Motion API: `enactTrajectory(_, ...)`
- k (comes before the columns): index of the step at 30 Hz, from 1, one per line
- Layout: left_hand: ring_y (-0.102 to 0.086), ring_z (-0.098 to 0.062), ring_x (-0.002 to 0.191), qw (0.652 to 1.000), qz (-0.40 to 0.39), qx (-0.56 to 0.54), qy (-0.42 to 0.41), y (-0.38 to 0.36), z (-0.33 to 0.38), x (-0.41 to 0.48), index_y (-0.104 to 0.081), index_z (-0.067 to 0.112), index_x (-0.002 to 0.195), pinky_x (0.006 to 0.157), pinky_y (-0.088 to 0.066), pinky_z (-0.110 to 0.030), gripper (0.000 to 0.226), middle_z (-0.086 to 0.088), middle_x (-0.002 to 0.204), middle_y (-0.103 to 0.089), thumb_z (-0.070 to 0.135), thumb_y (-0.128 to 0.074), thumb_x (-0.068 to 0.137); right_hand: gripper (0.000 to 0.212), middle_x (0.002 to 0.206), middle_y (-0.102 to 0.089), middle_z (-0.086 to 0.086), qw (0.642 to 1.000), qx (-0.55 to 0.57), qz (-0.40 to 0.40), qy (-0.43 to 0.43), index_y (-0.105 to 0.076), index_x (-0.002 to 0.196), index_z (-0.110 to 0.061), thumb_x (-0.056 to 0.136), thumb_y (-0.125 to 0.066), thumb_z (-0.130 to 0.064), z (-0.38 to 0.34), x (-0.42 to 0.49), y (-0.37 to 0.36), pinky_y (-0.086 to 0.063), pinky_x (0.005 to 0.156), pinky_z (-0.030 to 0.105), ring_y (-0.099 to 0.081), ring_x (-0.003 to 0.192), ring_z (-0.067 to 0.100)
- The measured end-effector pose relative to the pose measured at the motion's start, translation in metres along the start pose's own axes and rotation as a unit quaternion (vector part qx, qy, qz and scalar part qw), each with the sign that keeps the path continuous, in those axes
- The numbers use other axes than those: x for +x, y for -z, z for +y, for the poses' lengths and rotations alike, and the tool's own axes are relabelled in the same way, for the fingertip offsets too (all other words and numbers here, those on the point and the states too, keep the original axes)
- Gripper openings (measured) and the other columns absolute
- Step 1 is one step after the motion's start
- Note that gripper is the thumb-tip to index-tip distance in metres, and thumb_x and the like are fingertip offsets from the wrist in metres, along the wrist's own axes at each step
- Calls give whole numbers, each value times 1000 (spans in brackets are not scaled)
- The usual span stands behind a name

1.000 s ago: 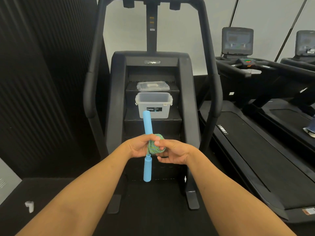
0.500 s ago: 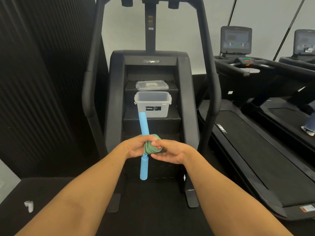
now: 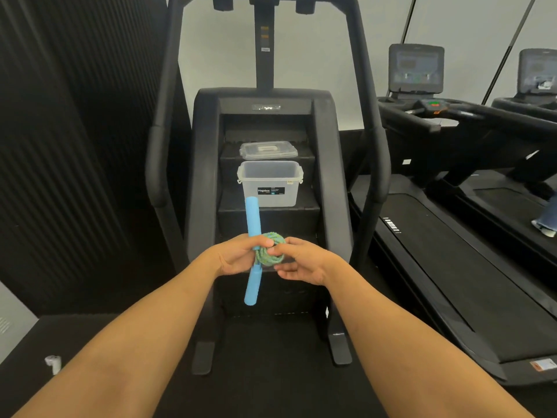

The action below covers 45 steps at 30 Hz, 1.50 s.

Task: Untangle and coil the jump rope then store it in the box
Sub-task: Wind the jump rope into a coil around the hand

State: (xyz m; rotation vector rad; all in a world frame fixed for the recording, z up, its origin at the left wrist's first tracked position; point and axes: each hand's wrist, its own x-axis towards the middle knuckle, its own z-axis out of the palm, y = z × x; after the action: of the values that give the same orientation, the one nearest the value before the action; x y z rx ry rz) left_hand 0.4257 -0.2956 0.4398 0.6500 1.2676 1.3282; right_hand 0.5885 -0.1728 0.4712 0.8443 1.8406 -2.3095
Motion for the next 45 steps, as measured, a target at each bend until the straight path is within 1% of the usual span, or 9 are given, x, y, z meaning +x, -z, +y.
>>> enactTrajectory(2, -60, -33, 122, 1000, 25, 5, 0, -3, 2, 1, -46, -2, 148, 112, -47, -51, 79, -22, 134, -58, 27, -82, 84, 40, 120, -71, 12, 1000, 2, 21, 13, -67, 121, -14, 83, -80, -22, 1, 3, -1, -59, 88, 34, -69, 103, 22)
enactTrajectory(10, -67, -34, 120, 997, 83, 6, 0, -6, 9, 1, -57, -5, 131, 104, -55, -49, 38, -23, 127, -66, 3, -67, 95, 34, 106, -79, 9, 996, -16, 65, 54, -70, 116, -7, 88, -78, -23, -1, 12, 0, -62, 83, 37, -78, 93, 22)
enactTrajectory(14, -70, -30, 118, 986, 154, 62, -11, -5, 23, 12, -60, -5, 128, 104, -56, -48, 44, -27, 133, -64, 9, -76, 89, 30, 100, -80, 8, 992, -67, 82, 73, -70, 113, -6, 90, -77, -23, -15, 15, 9, -64, 79, 35, -79, 88, 19)
enactTrajectory(19, -71, -27, 113, 976, 208, 67, -22, -16, 29, 33, -63, -2, 120, 100, -59, -45, 31, -22, 125, -67, 10, -73, 94, 28, 100, -79, 10, 988, -64, 128, 66, -69, 112, -4, 91, -74, -22, -25, 23, 21, -64, 79, 35, -79, 85, 19)
enactTrajectory(24, -72, -26, 112, 971, 227, 79, 13, -24, 22, 49, -61, 0, 125, 99, -59, -43, 38, -20, 125, -67, 17, -75, 94, 26, 104, -78, 7, 990, -28, 141, 10, -68, 110, -10, 90, -75, -24, -15, 27, 37, -62, 85, 37, -76, 94, 20)
enactTrajectory(33, -73, -27, 111, 966, 254, 47, -2, -21, 26, 78, -62, -1, 126, 98, -60, -46, 43, -20, 124, -69, 20, -78, 92, 31, 107, -78, 13, 995, 34, 94, -7, -66, 116, -8, 88, -76, -17, -29, 48, 62, -62, 78, 37, -77, 96, 25)
enactTrajectory(39, -76, -33, 104, 972, 232, -18, 16, -1, 43, 113, -59, -7, 126, 94, -61, -51, 38, -26, 121, -70, 5, -74, 93, 30, 107, -77, 14, 990, 79, 114, 19, -69, 112, -6, 85, -77, -11, -41, 91, 77, -60, 82, 36, -74, 100, 25)
enactTrajectory(43, -77, -32, 98, 974, 223, -44, 10, 22, 58, 153, -59, -7, 128, 83, -65, -47, 38, -26, 117, -72, 1, -70, 94, 17, 107, -75, 14, 986, 116, 121, 25, -68, 102, -7, 85, -73, -6, -63, 135, 89, -58, 94, 37, -71, 102, 26)
enactTrajectory(45, -76, -32, 98, 976, 214, -47, 7, 36, 71, 177, -59, -7, 128, 86, -64, -47, 37, -24, 114, -72, -2, -68, 93, 19, 112, -73, 13, 986, 131, 104, 21, -66, 105, -7, 86, -70, -3, -78, 159, 98, -55, 97, 38, -69, 107, 27)
